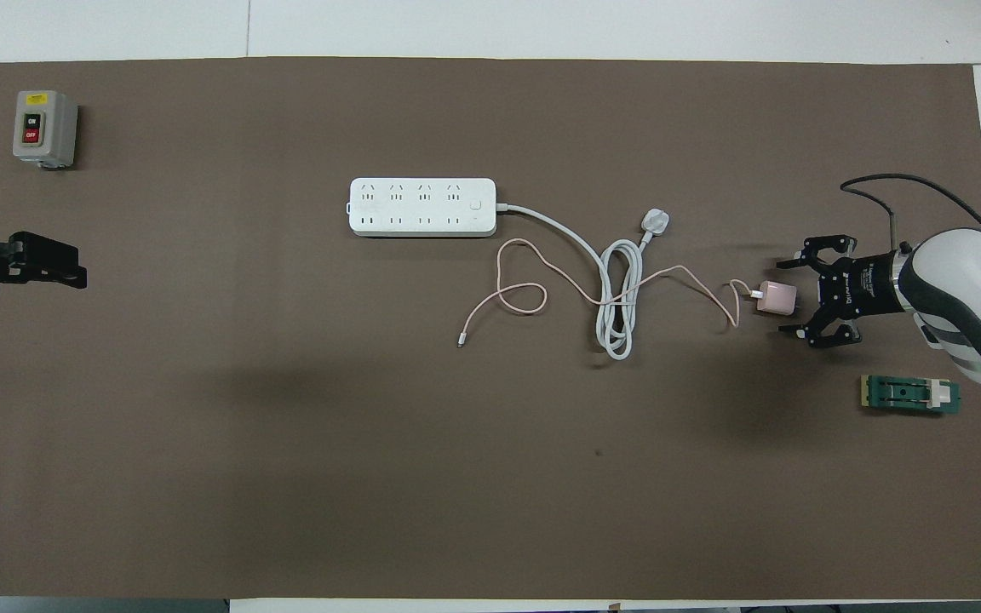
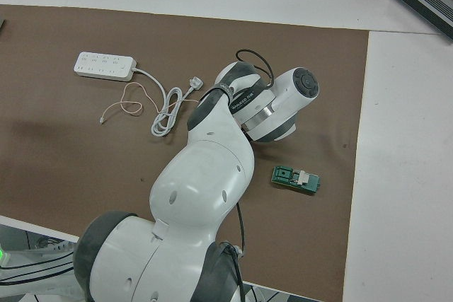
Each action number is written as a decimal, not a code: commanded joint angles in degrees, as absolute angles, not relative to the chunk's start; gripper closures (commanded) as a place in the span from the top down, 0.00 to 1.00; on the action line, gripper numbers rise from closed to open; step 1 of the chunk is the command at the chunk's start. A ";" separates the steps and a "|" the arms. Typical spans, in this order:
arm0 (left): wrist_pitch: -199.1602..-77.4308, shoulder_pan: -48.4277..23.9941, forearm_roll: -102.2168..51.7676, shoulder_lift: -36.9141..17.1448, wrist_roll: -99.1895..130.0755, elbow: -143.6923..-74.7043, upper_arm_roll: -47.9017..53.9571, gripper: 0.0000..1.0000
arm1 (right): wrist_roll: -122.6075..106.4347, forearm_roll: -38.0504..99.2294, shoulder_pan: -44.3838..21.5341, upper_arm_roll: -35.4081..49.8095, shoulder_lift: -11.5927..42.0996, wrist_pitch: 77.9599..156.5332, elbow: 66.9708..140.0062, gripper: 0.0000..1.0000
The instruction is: Plug charger into power strip
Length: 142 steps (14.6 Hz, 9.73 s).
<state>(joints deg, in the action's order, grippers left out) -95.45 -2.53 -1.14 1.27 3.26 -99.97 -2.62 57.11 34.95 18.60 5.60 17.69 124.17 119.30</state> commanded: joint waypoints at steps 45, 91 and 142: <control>-94.14 5.98 -62.02 -7.63 -15.82 -115.31 -2.81 1.00 | 93.49 31.56 -7.55 6.24 16.35 120.58 97.21 0.05; -92.64 -9.93 -95.37 -25.22 -40.78 -108.37 -1.05 0.99 | 103.80 39.55 -27.16 6.50 22.41 138.52 95.10 0.02; -100.20 -11.34 -81.91 -18.54 -39.37 -112.06 -1.05 0.00 | 107.67 35.33 -27.16 6.50 22.24 138.34 96.06 0.02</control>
